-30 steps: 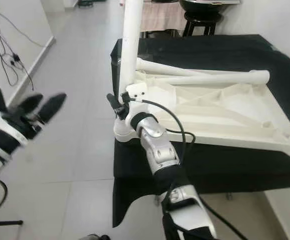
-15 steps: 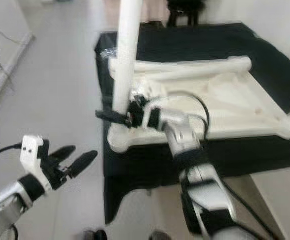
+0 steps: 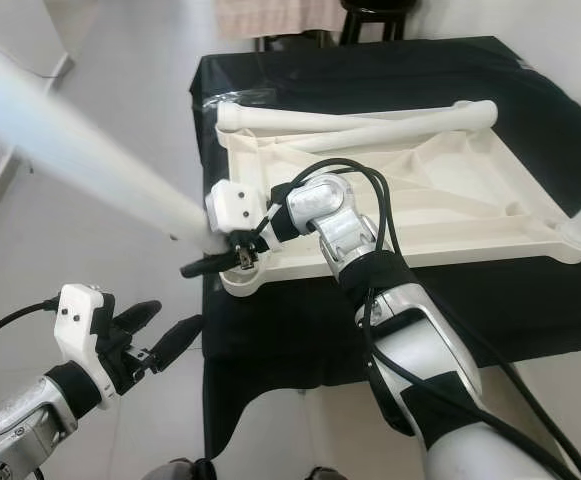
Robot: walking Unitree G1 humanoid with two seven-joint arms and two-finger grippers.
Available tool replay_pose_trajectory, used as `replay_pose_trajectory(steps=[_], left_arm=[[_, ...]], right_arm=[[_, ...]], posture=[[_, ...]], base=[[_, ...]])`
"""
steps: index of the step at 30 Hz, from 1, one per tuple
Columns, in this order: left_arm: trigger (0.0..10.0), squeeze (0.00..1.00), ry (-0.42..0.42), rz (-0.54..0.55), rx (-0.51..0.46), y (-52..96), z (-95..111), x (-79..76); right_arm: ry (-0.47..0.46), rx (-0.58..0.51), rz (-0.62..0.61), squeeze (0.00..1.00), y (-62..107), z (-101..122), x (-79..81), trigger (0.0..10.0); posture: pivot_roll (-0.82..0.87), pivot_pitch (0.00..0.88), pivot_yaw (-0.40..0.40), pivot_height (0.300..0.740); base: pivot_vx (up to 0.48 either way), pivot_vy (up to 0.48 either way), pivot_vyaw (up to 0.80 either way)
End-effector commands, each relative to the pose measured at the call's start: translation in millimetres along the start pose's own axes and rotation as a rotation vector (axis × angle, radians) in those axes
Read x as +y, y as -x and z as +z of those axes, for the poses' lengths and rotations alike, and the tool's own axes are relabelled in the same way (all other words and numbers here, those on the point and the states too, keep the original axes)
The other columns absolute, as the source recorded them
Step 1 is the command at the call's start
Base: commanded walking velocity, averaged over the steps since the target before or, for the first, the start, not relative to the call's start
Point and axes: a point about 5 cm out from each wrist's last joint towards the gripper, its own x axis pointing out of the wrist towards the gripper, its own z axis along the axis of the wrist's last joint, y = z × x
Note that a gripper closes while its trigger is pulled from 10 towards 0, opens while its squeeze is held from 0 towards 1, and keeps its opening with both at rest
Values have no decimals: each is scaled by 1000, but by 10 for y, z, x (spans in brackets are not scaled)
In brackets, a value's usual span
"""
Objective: Building children table
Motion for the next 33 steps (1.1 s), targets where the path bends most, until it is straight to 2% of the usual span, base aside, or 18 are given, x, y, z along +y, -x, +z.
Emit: replay_pose_trajectory(steps=[1,3,7,9,10,11,12,13,14,15,17,18,20,28,29,30,31,33], left_arm=[[10000,0,-17,-8,-1,19,-3,-23],[10000,0,-23,-9,-7,14,6,-25],[10000,0,-27,-6,-13,9,13,-23],[10000,0,-27,-6,-13,9,13,-23],[10000,0,-32,1,-13,9,7,-13],[10000,0,-32,1,-13,9,7,-13],[10000,0,-44,14,-5,15,-9,6],[10000,0,-44,14,-5,15,-9,6],[10000,0,-62,25,5,27,-29,18],[10000,0,-62,25,5,27,-29,18],[10000,0,-176,50,52,74,-83,35],[10000,0,-176,50,52,74,-83,35],[10000,0,-306,48,108,156,-146,21],[10000,0,-384,5,136,351,-154,-165],[10000,0,-387,2,131,371,-144,-197],[10000,0,-387,2,131,371,-144,-197],[10000,0,-394,0,125,399,-132,-232],[10000,0,-398,1,120,417,-125,-254]], right_arm=[[-46,142,75,0,31,-236,138,0],[-52,157,58,0,66,-266,132,0],[-110,53,-6,0,94,-236,100,0],[-110,53,-6,0,94,-236,100,0],[-171,-51,-93,0,108,-187,24,0],[-171,-51,-93,0,108,-187,24,0],[-252,-175,-200,0,125,-135,-67,0],[-252,-175,-200,0,125,-135,-67,0],[-334,-285,-267,0,128,-111,-116,0],[-334,-285,-267,0,128,-111,-116,0],[-452,-444,-275,0,65,-130,-59,0],[-452,-444,-275,0,65,-130,-59,0],[-475,-480,-232,0,-18,-171,31,0],[-468,-509,-205,0,-63,-116,-20,0],[-459,-515,-193,0,-56,-97,-31,1529],[-459,-515,-193,0,-56,-97,-31,1529],[-449,-525,-172,0,-32,-67,-50,9725],[-440,-532,-151,0,1,-40,-70,10000]], posture=[[36,166,19,740],[37,164,20,740],[36,165,21,740],[36,165,21,740],[35,164,22,740],[35,164,22,740],[26,169,25,740],[26,169,25,740],[25,176,27,740],[25,176,27,740],[38,205,30,740],[38,205,30,740],[48,224,33,740],[96,323,44,740],[99,329,45,740],[99,329,45,740],[106,348,50,740],[109,354,52,740]], base=[[0,0,0],[0,0,0],[0,0,0],[0,0,0],[0,0,0],[0,0,0],[0,0,0],[0,0,0],[0,0,0],[0,0,0],[0,0,0],[0,0,0],[0,0,0],[0,0,0],[0,0,0],[0,0,0],[0,0,0],[0,0,0]])
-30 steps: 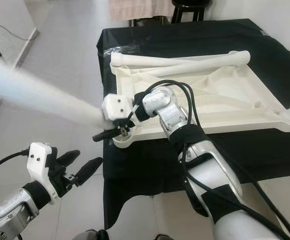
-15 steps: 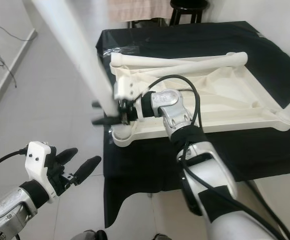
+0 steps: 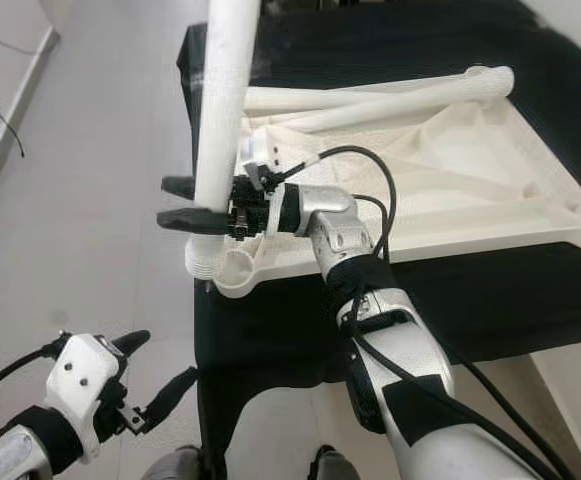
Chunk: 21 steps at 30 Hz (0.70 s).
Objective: Building children table
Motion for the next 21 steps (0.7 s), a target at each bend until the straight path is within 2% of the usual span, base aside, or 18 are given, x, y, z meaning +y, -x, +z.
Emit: replay_pose_trajectory(steps=[1,3,4,7,13,19,20,21], left_arm=[[10000,0,-40,-7,15,77,12,-55],[10000,0,-52,-8,11,108,23,-89],[10000,0,-61,-9,5,149,38,-129],[10000,0,-56,-9,3,165,42,-143],[10000,0,-56,-9,-2,177,43,-164],[10000,0,-59,-6,-4,177,45,-174],[10000,0,-63,-1,-8,176,52,-181],[10000,0,-63,-1,-8,176,52,-181]], right_arm=[[-49,44,74,0,44,-36,23,10000],[-44,49,118,0,81,41,16,10000],[-34,82,179,0,137,157,15,10000],[-25,137,215,0,162,194,36,10000],[-10,222,257,0,156,195,62,10000],[-2,257,272,0,128,165,66,10000],[57,397,366,0,71,34,166,10000],[57,397,366,0,71,34,166,10000]], posture=[[119,372,55,740],[121,381,56,740],[121,388,57,740],[119,395,54,740],[112,395,48,740],[112,393,43,740],[111,389,40,740],[111,389,40,740]], base=[[0,0,0],[0,0,0],[0,0,0],[0,0,0],[0,0,0],[0,0,0],[0,0,0],[0,0,0]])
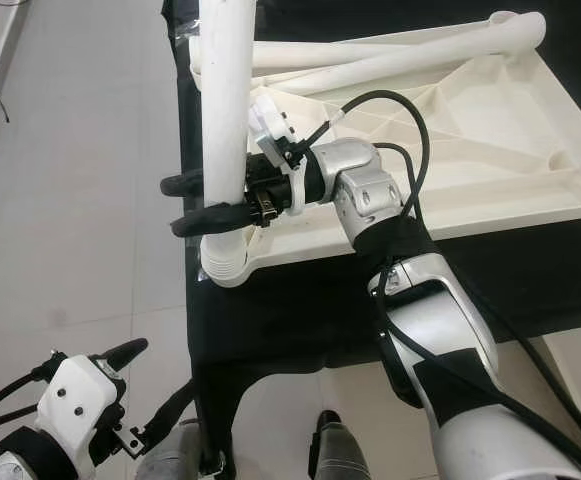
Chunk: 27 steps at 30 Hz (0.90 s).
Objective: Building children table
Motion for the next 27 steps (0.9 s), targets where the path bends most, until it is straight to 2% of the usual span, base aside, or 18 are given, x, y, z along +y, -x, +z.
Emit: replay_pose_trajectory(steps=[1,2,4,6,8,12,15,22,27], left_arm=[[10000,0,-5,-4,0,24,8,-37],[10000,0,-5,-4,0,24,8,-37],[10000,0,-8,0,-3,29,11,-46],[10000,0,-8,0,-3,29,11,-46],[10000,0,-7,1,-10,19,15,-57],[10000,0,-6,4,-17,4,23,-62],[10000,0,-5,8,-21,1,25,-64],[10000,0,-10,13,-28,-5,37,-65],[10000,0,-12,14,-29,3,42,-66]], right_arm=[[-61,238,133,0,-129,-394,196,10000],[-61,238,133,0,-129,-394,196,10000],[-34,322,237,0,-210,-397,283,10000],[-34,322,237,0,-210,-397,283,10000],[-13,382,296,0,-237,-372,304,10000],[-13,397,308,0,-245,-332,280,10000],[-33,384,310,0,-254,-317,268,10000],[-157,248,261,0,-316,-300,178,10000],[-169,245,234,0,-339,-347,130,10000]], posture=[[111,389,40,740],[111,389,40,740],[104,387,36,740],[104,387,36,740],[95,385,22,740],[90,389,14,740],[90,389,14,740],[87,394,8,740],[89,399,8,740]], base=[[0,0,0],[0,0,0],[0,0,0],[0,0,0],[0,0,0],[0,0,0],[0,0,0],[0,0,0],[0,0,0]])
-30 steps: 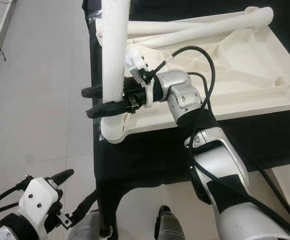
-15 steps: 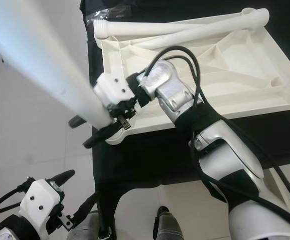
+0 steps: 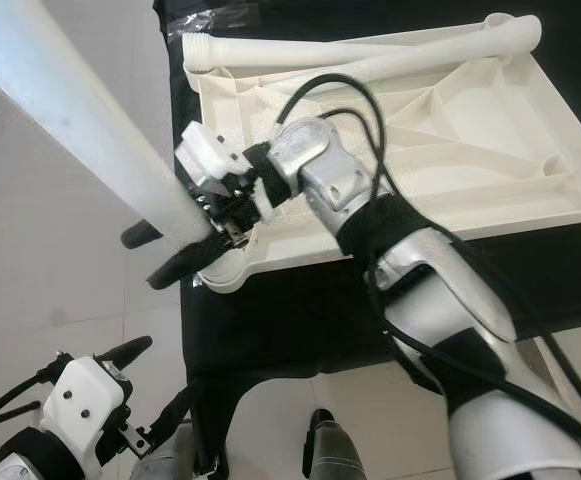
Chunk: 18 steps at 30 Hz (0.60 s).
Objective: Building children table
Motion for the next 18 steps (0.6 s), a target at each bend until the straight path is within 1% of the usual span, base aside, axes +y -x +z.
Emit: replay_pose_trajectory(steps=[1,3,7,11,16,18], left_arm=[[10000,0,5,-1,-5,26,16,-34],[10000,0,4,-1,-4,30,18,-35],[10000,0,2,3,-2,38,20,-38],[10000,0,1,4,0,42,22,-39],[10000,0,1,2,1,44,23,-41],[10000,0,0,1,1,37,17,-40]], right_arm=[[-191,97,11,0,-41,-473,127,10000],[-191,100,2,0,-52,-493,110,10000],[-214,71,-19,0,-81,-551,93,10000],[-230,51,-35,0,-82,-602,109,10000],[-253,18,-69,0,-46,-681,145,10000],[-255,-6,-161,0,0,-731,151,10000]], posture=[[89,399,8,740],[93,401,8,740],[98,404,8,740],[102,409,11,740],[102,409,11,740],[89,406,7,740]], base=[[0,0,0],[0,0,0],[0,0,0],[0,0,0],[0,0,0],[0,0,0]])
